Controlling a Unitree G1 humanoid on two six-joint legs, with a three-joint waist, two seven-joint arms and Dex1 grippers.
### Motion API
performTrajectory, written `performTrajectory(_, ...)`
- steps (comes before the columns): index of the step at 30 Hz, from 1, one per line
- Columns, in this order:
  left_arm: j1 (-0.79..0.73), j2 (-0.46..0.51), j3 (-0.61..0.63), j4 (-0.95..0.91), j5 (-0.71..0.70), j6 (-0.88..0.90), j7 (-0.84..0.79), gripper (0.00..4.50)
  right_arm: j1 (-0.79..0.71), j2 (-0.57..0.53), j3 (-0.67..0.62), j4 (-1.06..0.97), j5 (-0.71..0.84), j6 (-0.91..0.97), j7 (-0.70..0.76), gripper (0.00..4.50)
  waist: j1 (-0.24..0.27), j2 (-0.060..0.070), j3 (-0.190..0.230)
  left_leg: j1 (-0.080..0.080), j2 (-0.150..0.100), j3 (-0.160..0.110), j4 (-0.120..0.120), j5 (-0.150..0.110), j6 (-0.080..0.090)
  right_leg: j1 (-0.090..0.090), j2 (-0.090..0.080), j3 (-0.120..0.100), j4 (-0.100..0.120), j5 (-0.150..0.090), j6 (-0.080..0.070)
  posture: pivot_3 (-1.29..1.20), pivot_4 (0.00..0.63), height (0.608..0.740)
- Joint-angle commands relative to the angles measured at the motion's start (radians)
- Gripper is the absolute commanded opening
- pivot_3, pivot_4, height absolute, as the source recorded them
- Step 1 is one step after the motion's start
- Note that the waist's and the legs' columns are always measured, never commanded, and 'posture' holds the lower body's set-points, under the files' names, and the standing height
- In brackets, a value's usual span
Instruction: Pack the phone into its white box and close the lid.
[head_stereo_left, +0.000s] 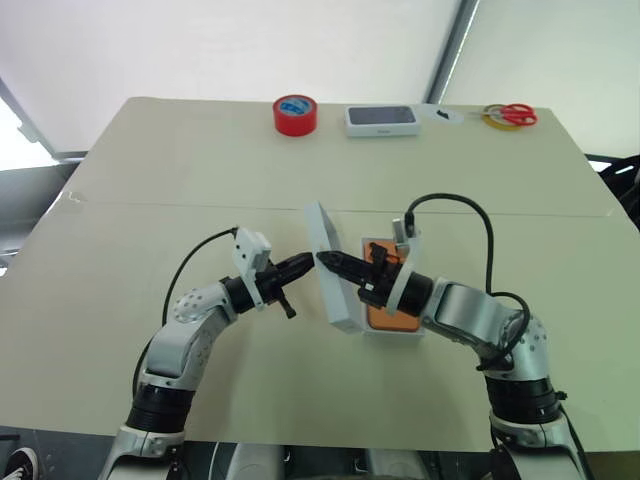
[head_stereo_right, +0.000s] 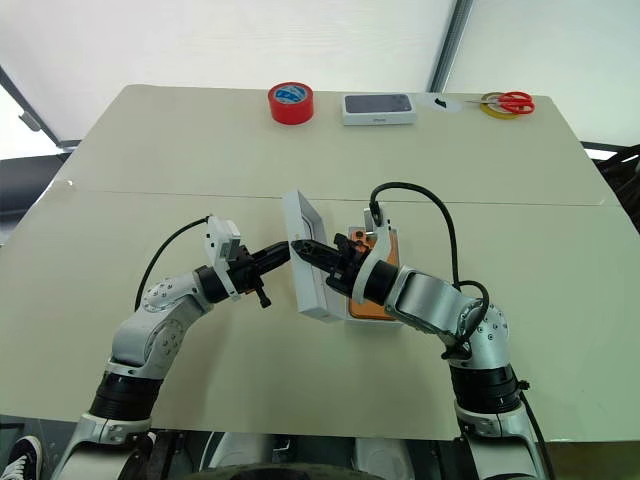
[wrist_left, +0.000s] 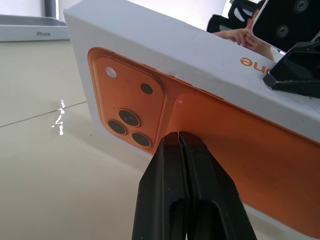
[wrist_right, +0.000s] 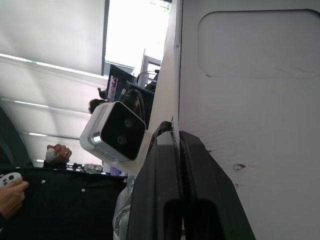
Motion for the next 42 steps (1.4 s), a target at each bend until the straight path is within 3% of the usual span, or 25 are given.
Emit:
performTrajectory(1,-0.007,-0.021,-0.017,-0.037,-0.014,-0.012,-0.002,0.05,0.031,-0.026,-0.004,0.008,0.018,0.022,0.017,0.0,0.0,0.0,0.0,0.0,0.0,0.0,0.0,0.0,0.0,0.0,0.0,0.0,0.0,0.0,0.0,0.0,0.15,0.74)
performTrajectory(9,-0.017,-0.095,-0.068,0.024,0.041,-0.044,0.035,0.05,0.069,-0.12,0.013,0.056,-0.054,0.013,0.046,0.0,0.001,0.0,-0.001,0.0,0.0,0.0,0.0,0.0,0.001,0.001,0.0,0.0,0.0,0.0,0.0,0.0,0.15,0.74)
performTrajectory(16,-0.089,-0.165,-0.12,0.152,0.089,-0.09,0.03,0.05,0.079,-0.138,-0.007,0.077,-0.031,-0.012,0.083,0.0,0.023,-0.001,-0.002,0.0,-0.001,0.0,0.002,-0.001,0.002,0.002,0.0,0.0,-0.001,0.001,0.001,0.0,0.15,0.74)
performTrajectory(19,-0.11,-0.184,-0.122,0.172,0.096,-0.107,0.026,0.0,0.092,-0.118,-0.022,0.085,0.016,-0.023,0.087,0.91,0.024,-0.001,-0.002,0.0,-0.001,0.0,0.003,-0.002,0.003,0.002,0.0,0.0,-0.001,0.001,0.002,0.0,0.15,0.74)
performTrajectory(25,-0.147,-0.221,-0.13,0.226,0.114,-0.124,0.018,0.0,0.073,-0.207,-0.092,0.132,-0.116,-0.025,0.148,3.9,0.023,-0.001,-0.002,-0.001,-0.001,0.0,0.004,-0.002,0.004,0.001,0.0,0.0,-0.001,0.001,0.002,0.0,0.15,0.74)
performTrajectory(32,-0.19,-0.267,-0.155,0.288,0.126,-0.148,0.005,0.0,0.125,-0.428,-0.198,0.12,-0.255,0.068,0.392,3.9,0.022,-0.001,-0.002,-0.002,-0.001,0.0,0.004,-0.002,0.004,0.001,0.0,0.0,-0.002,0.001,0.002,0.0,0.15,0.74)
performTrajectory(37,-0.204,-0.28,-0.154,0.327,0.135,-0.167,0.0,0.0,0.191,-0.66,-0.131,0.101,-0.71,-0.044,0.783,3.9,0.019,-0.001,-0.002,-0.002,-0.001,0.0,0.004,-0.002,0.004,0.001,0.001,0.0,-0.002,0.001,0.002,0.0,0.15,0.74)
performTrajectory(42,-0.182,-0.242,-0.138,0.306,0.129,-0.157,-0.014,0.0,0.145,-0.605,-0.098,0.117,-0.998,-0.233,0.85,3.9,0.013,0.0,-0.002,-0.001,0.001,0.0,0.003,-0.002,0.004,0.0,0.003,0.0,-0.002,0.001,0.002,0.0,0.15,0.74)
